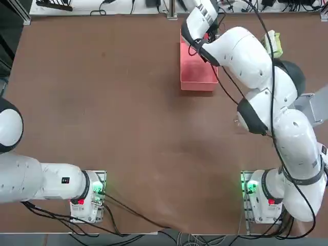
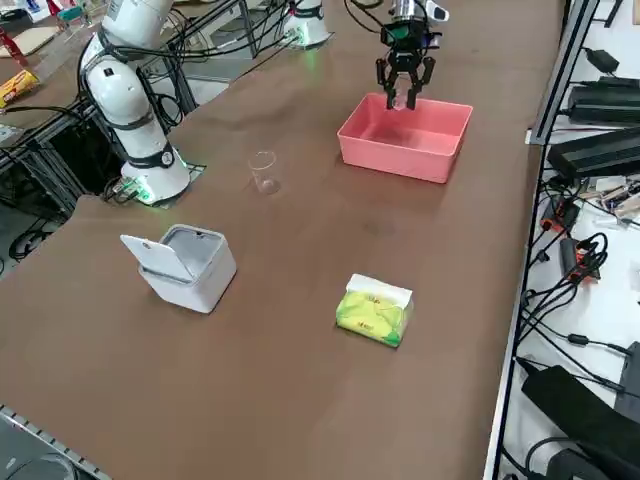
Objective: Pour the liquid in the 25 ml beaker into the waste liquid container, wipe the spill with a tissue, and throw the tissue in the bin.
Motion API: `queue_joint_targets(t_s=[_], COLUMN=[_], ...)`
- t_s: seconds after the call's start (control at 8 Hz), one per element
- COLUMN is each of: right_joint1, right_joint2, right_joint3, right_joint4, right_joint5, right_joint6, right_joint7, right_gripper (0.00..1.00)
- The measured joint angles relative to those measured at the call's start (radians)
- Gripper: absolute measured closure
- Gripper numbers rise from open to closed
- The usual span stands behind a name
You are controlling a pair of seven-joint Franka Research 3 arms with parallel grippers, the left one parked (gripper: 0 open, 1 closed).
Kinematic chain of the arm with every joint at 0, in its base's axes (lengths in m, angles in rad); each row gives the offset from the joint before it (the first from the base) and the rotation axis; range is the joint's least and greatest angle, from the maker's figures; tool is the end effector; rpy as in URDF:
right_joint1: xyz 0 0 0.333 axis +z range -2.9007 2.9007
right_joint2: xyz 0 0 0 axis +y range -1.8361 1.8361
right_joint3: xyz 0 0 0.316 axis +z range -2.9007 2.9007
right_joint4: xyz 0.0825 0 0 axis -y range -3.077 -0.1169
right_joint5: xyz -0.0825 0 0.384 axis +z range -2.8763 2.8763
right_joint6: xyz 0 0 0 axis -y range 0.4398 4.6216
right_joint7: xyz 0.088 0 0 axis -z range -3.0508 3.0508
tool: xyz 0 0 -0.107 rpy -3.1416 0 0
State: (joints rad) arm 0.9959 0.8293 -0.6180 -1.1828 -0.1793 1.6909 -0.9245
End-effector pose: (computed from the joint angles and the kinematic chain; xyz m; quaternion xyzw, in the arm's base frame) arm 0.6243 0.3677 0.3485 0.7042 0.6330 -0.1652 0.2758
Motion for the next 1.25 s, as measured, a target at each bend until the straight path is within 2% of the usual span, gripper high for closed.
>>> queue_joint_targets(t_s=[0.5,1.25], right_joint1=[0.029,0.052], right_joint2=[0.030,0.095], right_joint3=[0.000,0.000], right_joint4=[0.000,0.000], right_joint5=[-0.024,-0.050], right_joint6=[-0.045,-0.049], right_joint7=[0.022,0.065], right_gripper=[0.51,0.51])
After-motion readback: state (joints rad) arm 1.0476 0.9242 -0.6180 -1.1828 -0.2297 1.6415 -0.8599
